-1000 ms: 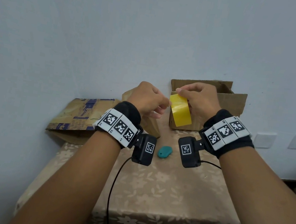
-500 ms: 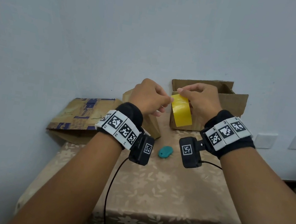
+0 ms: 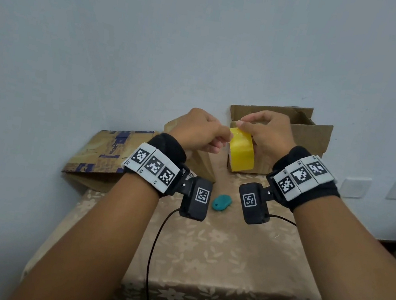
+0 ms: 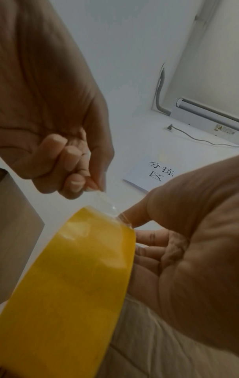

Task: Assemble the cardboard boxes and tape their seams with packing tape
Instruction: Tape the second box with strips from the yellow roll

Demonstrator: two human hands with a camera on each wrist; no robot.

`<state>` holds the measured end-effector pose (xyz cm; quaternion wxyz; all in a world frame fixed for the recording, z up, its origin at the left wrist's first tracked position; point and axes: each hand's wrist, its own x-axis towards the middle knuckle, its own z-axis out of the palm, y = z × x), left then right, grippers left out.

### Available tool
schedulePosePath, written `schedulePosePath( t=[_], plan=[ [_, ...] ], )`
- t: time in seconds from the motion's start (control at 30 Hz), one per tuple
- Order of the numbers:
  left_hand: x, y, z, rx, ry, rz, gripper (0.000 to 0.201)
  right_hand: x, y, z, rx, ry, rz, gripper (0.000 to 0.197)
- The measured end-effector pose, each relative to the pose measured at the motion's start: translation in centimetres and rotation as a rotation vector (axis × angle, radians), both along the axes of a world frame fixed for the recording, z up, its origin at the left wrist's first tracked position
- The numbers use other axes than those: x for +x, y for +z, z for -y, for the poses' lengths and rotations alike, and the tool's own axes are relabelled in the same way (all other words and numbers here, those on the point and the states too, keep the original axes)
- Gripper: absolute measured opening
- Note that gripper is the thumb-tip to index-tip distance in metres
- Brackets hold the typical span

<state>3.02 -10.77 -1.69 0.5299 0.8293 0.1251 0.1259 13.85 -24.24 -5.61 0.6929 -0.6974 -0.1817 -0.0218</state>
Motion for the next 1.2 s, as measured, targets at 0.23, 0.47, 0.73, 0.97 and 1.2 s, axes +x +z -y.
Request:
schedulePosePath(
  t=[0.23, 0.47, 0.73, 0.97, 1.2],
  plan=[
    [-1.0, 1.6, -0.1, -0.219, 0.018, 0.04, 0.006, 0.3, -1.0, -0.1, -0.043, -0.009, 0.026, 0.015],
    [-0.6, 0.1, -1.2, 0.1, 0.061, -0.069, 0.03, 0.2, -1.0, -0.6, -0.018, 0.006, -0.056, 0.014],
    [0.0, -0.6, -1.1, 0.176, 0.067, -0.025, 0.009, -0.3, -0.7, -0.8, -0.004, 0.031, -0.07, 0.016],
    [-0.3, -0.2, -0.6, 0.225, 0.037, 0.048, 0.005, -0.2, -0.8, -0.6, -0.024, 0.01, -0.055, 0.014],
    [-0.5, -0.3, -0.7, 0.31, 0.033, 0.104, 0.008, -0.3, -0.7, -0.6, -0.026, 0.024, -0.081, 0.016]
  ],
)
